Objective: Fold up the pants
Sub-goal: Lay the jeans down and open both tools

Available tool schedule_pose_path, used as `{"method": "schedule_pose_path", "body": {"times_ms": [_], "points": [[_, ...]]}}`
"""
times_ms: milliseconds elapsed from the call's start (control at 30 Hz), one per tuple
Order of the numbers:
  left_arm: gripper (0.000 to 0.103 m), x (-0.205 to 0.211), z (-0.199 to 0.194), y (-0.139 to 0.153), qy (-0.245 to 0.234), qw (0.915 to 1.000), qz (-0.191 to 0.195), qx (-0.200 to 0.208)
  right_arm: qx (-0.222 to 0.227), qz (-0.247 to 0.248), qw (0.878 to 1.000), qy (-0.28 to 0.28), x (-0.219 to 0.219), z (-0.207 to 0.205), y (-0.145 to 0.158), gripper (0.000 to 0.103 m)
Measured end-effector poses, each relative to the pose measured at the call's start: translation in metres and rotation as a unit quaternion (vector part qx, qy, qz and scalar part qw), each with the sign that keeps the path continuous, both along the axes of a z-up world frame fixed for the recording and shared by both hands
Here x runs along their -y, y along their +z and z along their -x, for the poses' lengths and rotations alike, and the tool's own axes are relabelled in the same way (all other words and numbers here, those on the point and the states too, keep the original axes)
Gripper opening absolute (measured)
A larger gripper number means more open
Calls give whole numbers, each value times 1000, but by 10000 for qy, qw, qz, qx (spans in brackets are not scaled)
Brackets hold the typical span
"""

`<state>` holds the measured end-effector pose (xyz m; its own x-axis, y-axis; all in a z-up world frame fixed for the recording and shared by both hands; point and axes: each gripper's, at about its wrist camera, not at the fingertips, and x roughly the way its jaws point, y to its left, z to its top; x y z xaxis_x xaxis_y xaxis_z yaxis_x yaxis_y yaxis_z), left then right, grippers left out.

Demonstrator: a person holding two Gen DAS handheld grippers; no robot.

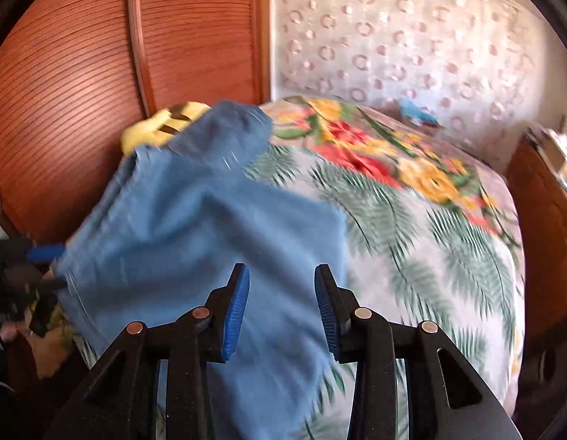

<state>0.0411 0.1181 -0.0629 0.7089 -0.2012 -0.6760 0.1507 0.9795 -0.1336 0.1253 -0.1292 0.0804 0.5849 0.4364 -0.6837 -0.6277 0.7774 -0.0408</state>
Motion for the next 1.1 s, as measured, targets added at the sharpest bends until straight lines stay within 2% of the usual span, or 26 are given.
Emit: {"method": "schedule_pose_path", "body": {"times_ms": [33,67,200,300,400,500,600,733,833,933,1100], "points": [[74,3,-2,-1,-37,10000,33,4,-48,-24,10000,-26,7,8,-6,38],[81,5,-3,-1,-73,9999,68,15,-72,-47,10000,-44,11,16,-9,38],[81,17,-8,-4,-173,9998,74,-11,-239,-56,9996,-120,29,45,-19,38],[81,23,-13,-6,-192,9998,49,-23,-346,-107,9991,-224,33,48,-23,38],[81,26,-15,-8,-178,9998,-6,-44,-420,-201,9985,-300,30,30,-28,38],[81,28,-15,-10,-173,9998,-65,-90,-98,-176,9993,-306,19,18,-22,42],[81,27,-15,-11,-160,9998,-56,-93,-239,-297,9988,-304,10,-7,-24,45],[81,27,-17,-14,-121,9998,-76,-113,-327,-103,9986,-395,-2,-41,-45,46],[81,26,-17,-15,-92,9998,-103,-131,-579,-208,9971,-437,-3,-60,-56,46],[81,24,-17,-16,-57,9998,-100,-131,-864,-407,9947,-394,-2,-69,-61,46],[81,23,-18,-19,-23,9998,-114,-167,-981,-380,9942,-239,-6,-71,-70,46]]}}
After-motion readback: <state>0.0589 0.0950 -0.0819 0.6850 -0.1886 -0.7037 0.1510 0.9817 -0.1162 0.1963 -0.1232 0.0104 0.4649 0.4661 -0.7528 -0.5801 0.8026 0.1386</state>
